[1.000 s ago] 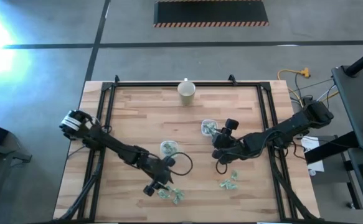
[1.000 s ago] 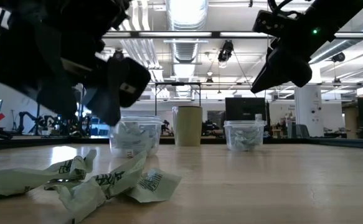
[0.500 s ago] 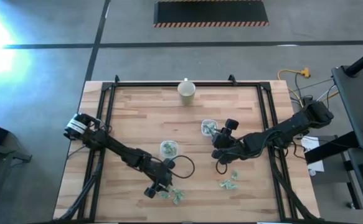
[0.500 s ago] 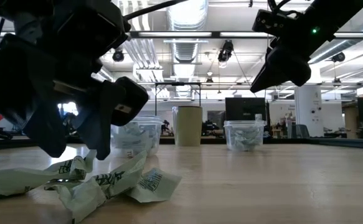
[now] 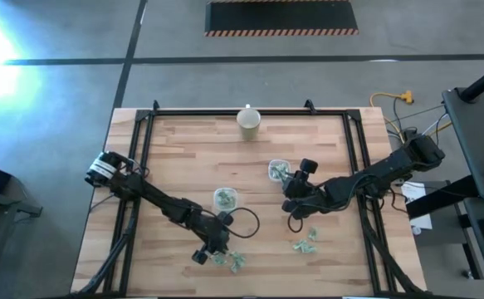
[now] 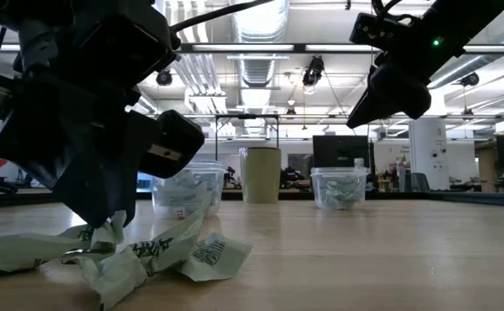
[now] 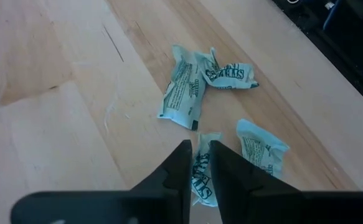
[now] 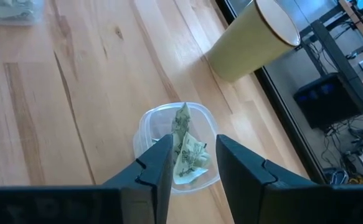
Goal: Pick and place Stevia / Truvia into bins
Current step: Put the green stevia packet into the left transparent container
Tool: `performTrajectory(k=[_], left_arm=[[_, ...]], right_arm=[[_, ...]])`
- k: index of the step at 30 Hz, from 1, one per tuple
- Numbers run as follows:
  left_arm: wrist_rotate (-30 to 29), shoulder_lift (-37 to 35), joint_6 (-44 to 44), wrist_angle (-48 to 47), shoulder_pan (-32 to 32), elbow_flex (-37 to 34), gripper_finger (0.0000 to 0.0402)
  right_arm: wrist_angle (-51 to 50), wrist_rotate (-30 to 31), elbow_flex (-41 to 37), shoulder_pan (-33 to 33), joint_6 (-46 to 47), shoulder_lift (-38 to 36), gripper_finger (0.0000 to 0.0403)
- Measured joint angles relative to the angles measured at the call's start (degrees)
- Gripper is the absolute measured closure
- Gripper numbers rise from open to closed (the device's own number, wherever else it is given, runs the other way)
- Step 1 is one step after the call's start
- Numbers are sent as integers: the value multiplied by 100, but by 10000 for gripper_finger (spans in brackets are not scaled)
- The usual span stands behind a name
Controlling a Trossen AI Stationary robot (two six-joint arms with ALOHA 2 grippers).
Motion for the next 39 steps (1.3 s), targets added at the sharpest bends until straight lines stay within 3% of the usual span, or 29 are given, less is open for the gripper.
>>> performTrajectory(k=[16, 21, 28, 32, 39], left_arm=[[-57, 98, -5, 46, 1, -69, 370], [-235, 155, 2, 84, -9, -48, 397], [-701, -120, 302, -88, -1, -25, 400], [-1455, -712, 793, -306, 10, -31, 401], [-3900, -2143, 1104, -1212, 17, -59, 401]], right_arm=[[37, -27, 0, 0, 2, 2, 298], [39, -44, 0, 0, 27, 2, 300], [40, -327, 0, 7, 78, 2, 308], [35, -476, 0, 38, 85, 4, 312], [52, -484, 9, 60, -64, 2, 320]])
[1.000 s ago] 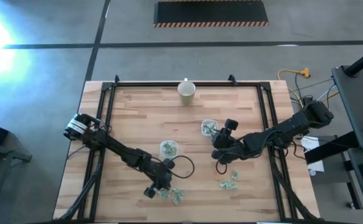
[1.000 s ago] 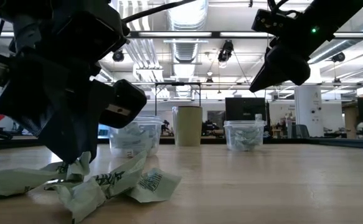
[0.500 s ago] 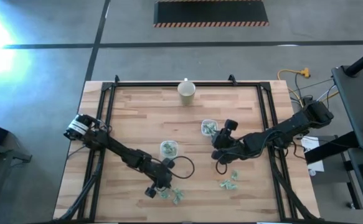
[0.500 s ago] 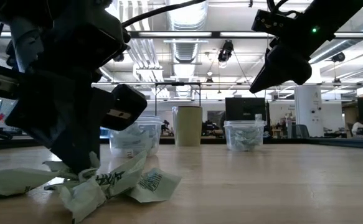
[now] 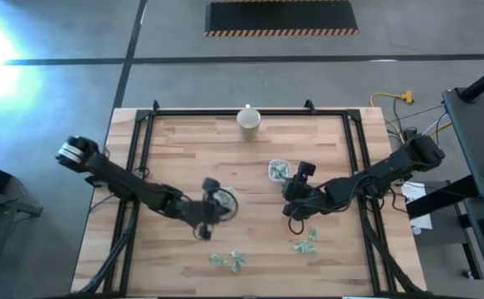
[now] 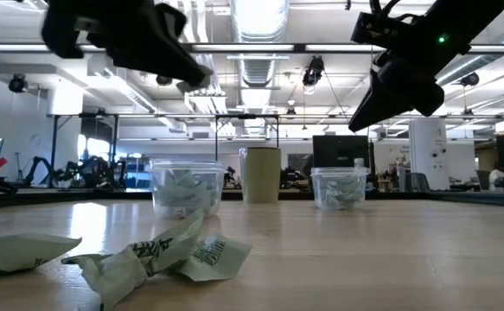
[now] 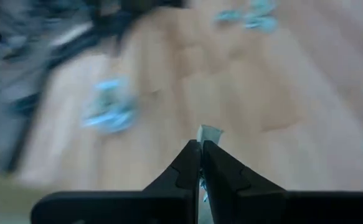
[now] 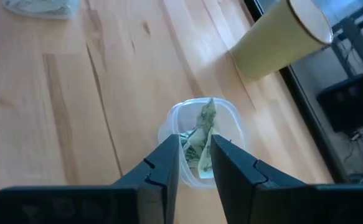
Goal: Pick and place Stevia / Truvia into bins
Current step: Put the green stevia packet into the left transparent container
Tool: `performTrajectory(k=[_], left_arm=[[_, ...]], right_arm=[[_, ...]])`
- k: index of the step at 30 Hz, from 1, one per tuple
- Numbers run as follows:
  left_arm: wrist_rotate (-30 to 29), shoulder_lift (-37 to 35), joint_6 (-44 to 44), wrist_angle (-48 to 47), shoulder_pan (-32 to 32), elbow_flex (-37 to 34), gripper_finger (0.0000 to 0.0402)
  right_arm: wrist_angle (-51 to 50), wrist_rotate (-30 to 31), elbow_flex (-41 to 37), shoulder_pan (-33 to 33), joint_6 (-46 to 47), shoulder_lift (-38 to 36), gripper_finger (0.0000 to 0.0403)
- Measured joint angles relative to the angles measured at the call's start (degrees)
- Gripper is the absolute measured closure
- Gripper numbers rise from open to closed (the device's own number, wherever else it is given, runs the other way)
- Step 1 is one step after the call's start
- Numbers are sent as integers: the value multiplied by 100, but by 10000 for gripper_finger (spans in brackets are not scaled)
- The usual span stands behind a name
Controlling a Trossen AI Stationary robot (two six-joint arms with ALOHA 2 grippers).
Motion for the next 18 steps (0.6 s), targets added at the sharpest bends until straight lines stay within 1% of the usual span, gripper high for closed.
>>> performTrajectory(k=[2, 6, 8, 12, 15, 18], left_arm=[[-315, -254, -40, -244, 2, -93, 401], [-342, -365, -149, -307, 0, -258, 401], [-384, -255, -178, -297, 24, -323, 401], [-919, 35, -189, -358, 105, -501, 402], [-959, 144, -175, -506, 188, -497, 402], [-956, 156, -181, -443, 247, -486, 402]], right_arm=[[2, 5, 48, -1, -256, 0, 322], [9, 13, 293, -1, -745, -2, 327], [9, 13, 480, -1, -993, -7, 329], [6, 15, 963, 1, -1450, -7, 330], [1, 15, 1301, 6, -1523, -9, 328], [-133, 13, 1528, 62, -1522, -3, 326]])
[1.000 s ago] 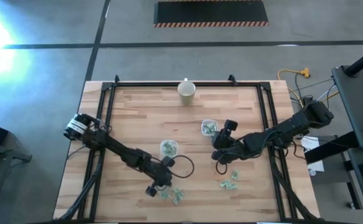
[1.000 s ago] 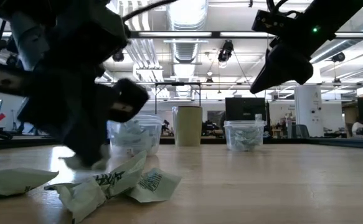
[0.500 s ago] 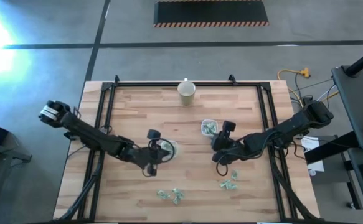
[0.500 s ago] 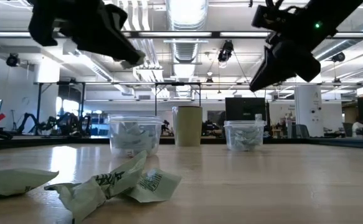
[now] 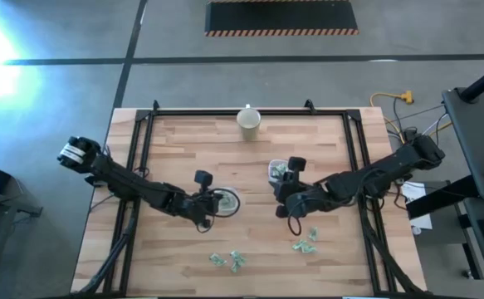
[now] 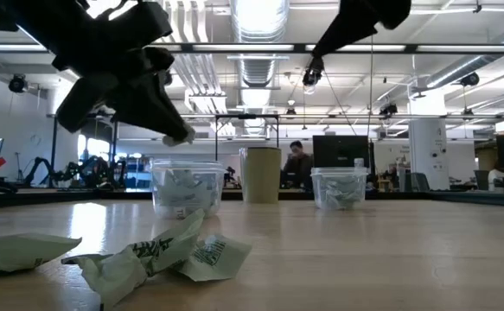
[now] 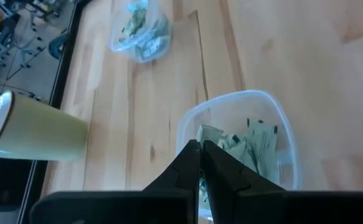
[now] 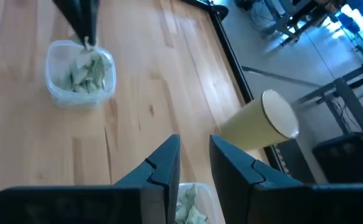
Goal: Pick and place Stevia / Truvia into bins
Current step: Put the green stevia packet into the left transparent container, then put the green stevia packet into the right transparent container
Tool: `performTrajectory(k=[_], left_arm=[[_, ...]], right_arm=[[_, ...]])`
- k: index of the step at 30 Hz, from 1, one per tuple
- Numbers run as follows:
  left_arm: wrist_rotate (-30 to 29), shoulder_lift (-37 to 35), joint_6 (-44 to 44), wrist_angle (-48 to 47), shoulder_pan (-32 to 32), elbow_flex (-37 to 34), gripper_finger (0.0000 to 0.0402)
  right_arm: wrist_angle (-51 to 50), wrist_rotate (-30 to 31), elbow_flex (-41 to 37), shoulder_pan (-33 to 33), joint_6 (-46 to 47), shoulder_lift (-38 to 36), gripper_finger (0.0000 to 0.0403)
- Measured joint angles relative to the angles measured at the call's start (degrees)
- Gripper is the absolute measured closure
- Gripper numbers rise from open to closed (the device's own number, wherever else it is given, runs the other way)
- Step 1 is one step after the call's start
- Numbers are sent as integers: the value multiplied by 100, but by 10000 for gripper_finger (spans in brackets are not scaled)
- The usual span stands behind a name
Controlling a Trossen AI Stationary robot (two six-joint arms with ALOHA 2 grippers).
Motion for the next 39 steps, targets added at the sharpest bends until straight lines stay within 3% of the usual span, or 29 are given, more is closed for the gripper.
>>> performTrajectory(k=[6, 15, 17, 19, 22, 24, 31, 39], left_arm=[[38, -26, 328, -6, 22, 72, 384], [199, -10, 439, -21, 157, 77, 274], [194, -59, 440, -29, 155, 127, 258], [194, -139, 439, -36, 131, 152, 248], [200, -216, 433, -84, 88, 170, 240], [195, -258, 318, -143, 48, 171, 239], [214, -349, -258, -773, -187, 168, 239], [229, -367, -876, -811, -391, 125, 239]], right_arm=[[-568, 2, 160, 182, 109, -4, 331], [-855, 25, 5, 393, 299, -127, 335], [-1051, -239, -11, 462, 716, -143, 335], [-1245, -976, -42, 528, 1130, -143, 335], [-1220, -2134, -175, 646, 1748, -143, 335], [-1161, -2489, -295, 791, 2260, -142, 335], [-1002, -2551, -761, 1559, 3733, -137, 335], [-493, -2553, -900, 2325, 3988, 86, 335]])
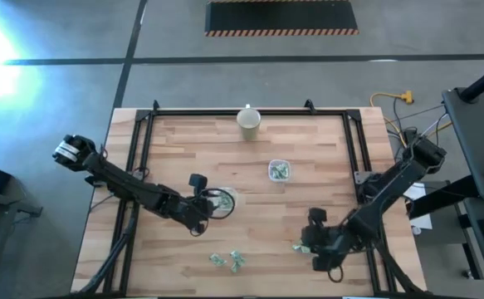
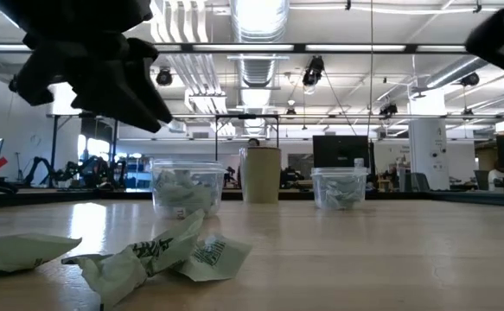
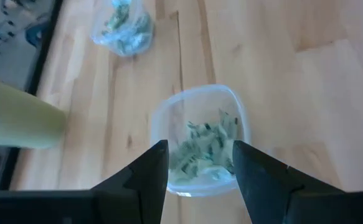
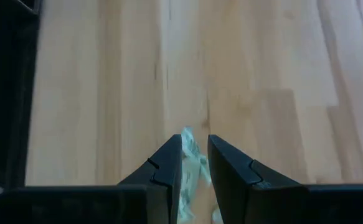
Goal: Pick and place Stevia / Truvia into bins
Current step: Put the green stevia packet into the right transparent container
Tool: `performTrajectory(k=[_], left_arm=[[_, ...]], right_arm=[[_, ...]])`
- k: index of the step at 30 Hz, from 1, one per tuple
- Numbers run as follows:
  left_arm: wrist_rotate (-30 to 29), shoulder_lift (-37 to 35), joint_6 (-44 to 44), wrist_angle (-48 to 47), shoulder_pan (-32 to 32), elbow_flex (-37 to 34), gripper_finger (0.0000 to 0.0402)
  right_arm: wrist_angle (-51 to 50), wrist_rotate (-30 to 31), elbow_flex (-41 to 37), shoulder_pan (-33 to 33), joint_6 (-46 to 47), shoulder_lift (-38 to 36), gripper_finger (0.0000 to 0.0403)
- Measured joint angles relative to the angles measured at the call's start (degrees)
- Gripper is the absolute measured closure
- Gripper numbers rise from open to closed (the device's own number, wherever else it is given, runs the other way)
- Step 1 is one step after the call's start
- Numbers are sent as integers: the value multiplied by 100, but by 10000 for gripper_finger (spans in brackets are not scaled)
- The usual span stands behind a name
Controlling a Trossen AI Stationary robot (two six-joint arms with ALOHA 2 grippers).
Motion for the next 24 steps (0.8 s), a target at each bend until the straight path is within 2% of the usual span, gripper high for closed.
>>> performTrajectory(k=[6, 12, 19, 24], left_arm=[[49, 4, -471, -8, -169, -198, 239], [50, 4, -525, -12, -290, -279, 239], [46, -2, -641, 9, -307, -279, 240], [44, -2, -641, 8, -316, -279, 240]], right_arm=[[-333, 82, -84, 282, 1061, 285, 335], [-1012, 206, -119, 238, 1781, 601, 330], [-1137, -2, -119, 246, 2353, 571, 291], [-1154, -90, -161, 246, 2391, 597, 259]])
